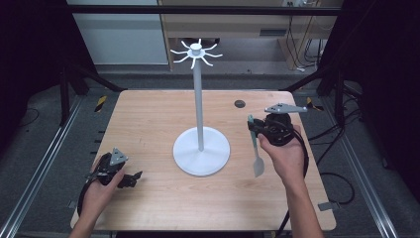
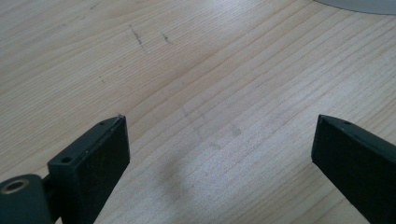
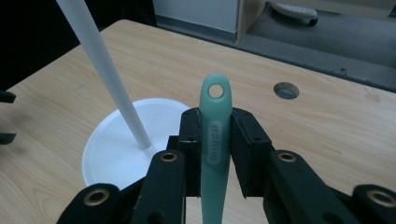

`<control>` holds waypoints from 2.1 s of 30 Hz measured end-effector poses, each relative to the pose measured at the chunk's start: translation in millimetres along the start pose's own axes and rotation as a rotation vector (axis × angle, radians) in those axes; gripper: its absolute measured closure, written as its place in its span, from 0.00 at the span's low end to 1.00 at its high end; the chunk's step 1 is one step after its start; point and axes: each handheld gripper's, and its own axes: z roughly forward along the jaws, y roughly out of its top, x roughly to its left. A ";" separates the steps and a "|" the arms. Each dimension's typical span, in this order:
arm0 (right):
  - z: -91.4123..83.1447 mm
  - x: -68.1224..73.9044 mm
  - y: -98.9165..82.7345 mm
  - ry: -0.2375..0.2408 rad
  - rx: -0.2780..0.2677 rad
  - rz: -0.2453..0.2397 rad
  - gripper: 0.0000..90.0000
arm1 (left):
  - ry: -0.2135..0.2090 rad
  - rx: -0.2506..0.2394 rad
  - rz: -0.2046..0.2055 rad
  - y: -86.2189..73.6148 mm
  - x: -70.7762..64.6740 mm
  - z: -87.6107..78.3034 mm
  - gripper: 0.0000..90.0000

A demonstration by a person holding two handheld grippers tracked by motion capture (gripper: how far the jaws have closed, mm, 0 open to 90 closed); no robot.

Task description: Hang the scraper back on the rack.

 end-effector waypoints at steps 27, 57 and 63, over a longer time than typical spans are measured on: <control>-11.1 22.1 40.9 0.011 -0.149 -0.029 0.83 | 0.000 -0.005 -0.006 -0.1 0.9 -0.8 0.04; -23.3 45.0 72.2 0.060 -0.223 -0.058 0.83 | -0.003 -0.005 -0.003 0.3 0.2 -0.2 0.04; -26.1 44.7 76.6 0.060 -0.229 -0.065 0.83 | -0.003 -0.005 -0.002 0.6 -0.8 0.2 0.04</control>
